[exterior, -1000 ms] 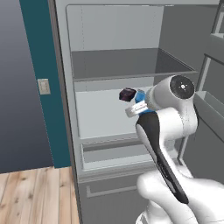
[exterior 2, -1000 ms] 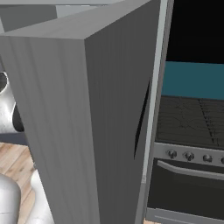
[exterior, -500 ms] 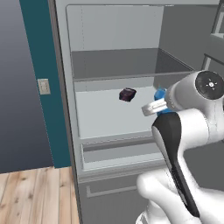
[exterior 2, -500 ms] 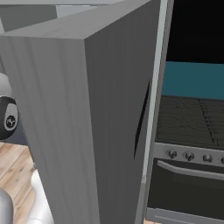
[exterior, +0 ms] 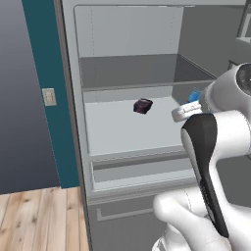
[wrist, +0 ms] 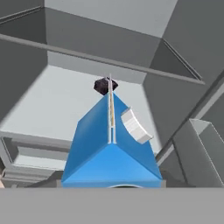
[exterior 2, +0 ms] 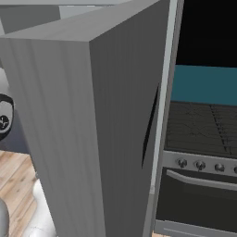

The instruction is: Take out the milk from the fridge and place it on the tray on the counter. Then take the sugar cube near the tray and place it in the tray.

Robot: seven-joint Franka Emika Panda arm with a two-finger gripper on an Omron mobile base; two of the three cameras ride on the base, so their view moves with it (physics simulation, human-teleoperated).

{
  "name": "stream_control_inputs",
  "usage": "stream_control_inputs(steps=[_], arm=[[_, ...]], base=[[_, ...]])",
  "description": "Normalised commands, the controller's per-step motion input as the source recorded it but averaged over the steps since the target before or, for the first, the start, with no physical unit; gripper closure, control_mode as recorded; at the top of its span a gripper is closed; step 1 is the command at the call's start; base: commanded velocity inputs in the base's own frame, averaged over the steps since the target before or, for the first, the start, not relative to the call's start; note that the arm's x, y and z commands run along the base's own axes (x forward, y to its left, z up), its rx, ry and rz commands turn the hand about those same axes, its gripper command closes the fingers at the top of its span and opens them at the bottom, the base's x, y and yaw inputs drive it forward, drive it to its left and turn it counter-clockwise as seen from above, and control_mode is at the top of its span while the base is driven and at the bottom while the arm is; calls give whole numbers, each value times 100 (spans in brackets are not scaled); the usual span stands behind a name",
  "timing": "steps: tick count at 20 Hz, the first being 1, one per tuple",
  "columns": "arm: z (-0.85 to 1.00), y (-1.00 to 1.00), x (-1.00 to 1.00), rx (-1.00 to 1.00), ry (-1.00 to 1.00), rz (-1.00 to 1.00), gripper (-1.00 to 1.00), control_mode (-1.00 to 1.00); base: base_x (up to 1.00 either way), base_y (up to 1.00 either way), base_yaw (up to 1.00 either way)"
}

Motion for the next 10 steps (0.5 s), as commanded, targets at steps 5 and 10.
stream_control_inputs(steps=[5,10], arm=[[0,-14,-32,6,0,-22,100,-100],[0,0,-7,9,1,-12,100,-100]], base=[[0,0,0],[0,0,0]])
